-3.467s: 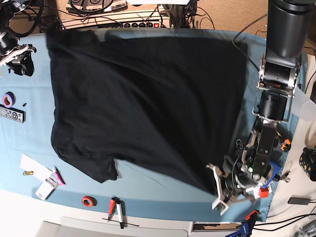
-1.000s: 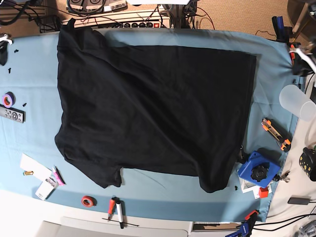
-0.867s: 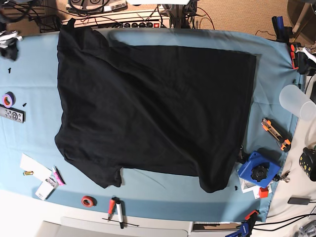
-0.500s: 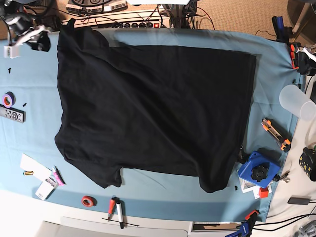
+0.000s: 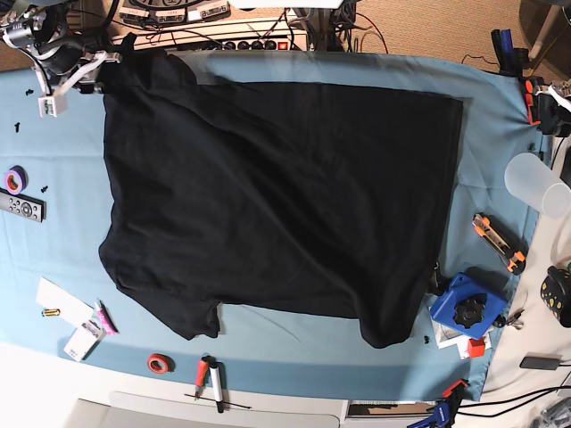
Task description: Layout the t-shirt on the table in an organized manner, then fold the t-shirt properly
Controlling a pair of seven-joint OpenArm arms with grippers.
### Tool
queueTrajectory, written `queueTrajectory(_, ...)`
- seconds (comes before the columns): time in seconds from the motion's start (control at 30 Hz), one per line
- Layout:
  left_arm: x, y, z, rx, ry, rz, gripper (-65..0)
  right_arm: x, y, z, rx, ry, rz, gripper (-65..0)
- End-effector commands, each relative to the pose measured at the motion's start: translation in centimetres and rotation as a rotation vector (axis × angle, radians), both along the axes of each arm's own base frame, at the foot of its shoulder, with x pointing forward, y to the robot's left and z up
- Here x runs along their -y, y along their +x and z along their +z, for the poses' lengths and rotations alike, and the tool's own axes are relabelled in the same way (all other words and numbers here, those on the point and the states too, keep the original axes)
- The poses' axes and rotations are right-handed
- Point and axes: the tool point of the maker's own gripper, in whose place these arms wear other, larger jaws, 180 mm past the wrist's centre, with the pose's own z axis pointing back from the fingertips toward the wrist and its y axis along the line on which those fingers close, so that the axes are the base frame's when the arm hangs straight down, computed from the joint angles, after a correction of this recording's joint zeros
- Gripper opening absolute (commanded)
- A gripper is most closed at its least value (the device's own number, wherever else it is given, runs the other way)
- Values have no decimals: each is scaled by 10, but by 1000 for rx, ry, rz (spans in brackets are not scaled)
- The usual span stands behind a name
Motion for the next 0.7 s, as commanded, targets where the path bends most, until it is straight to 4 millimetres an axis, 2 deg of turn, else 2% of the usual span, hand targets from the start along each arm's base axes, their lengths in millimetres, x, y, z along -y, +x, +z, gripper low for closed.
queueTrajectory(0.0,0,8,14,52,3,-21,-513,5,6,9,39,-24,-4,-418)
queueTrajectory(0.27,9,12,20,88,-45,-39,-513,8,9,6,56,-18,-21,-419)
queueTrajectory(0.47,9,12,20,89,-48,-38,-513,13,9,-32,-1,128,-93,-419)
queueTrajectory(0.57,9,12,20,89,-47,-38,-513,8,12,-41,-9,207,-88,-420)
queueTrajectory(0.6,9,12,20,90,-48,-38,-513,7,14,-42,-3,215,-89,-426)
queueTrajectory(0.67,9,12,20,92,-48,-38,-513,7,19,-39,11,216,-88,-506)
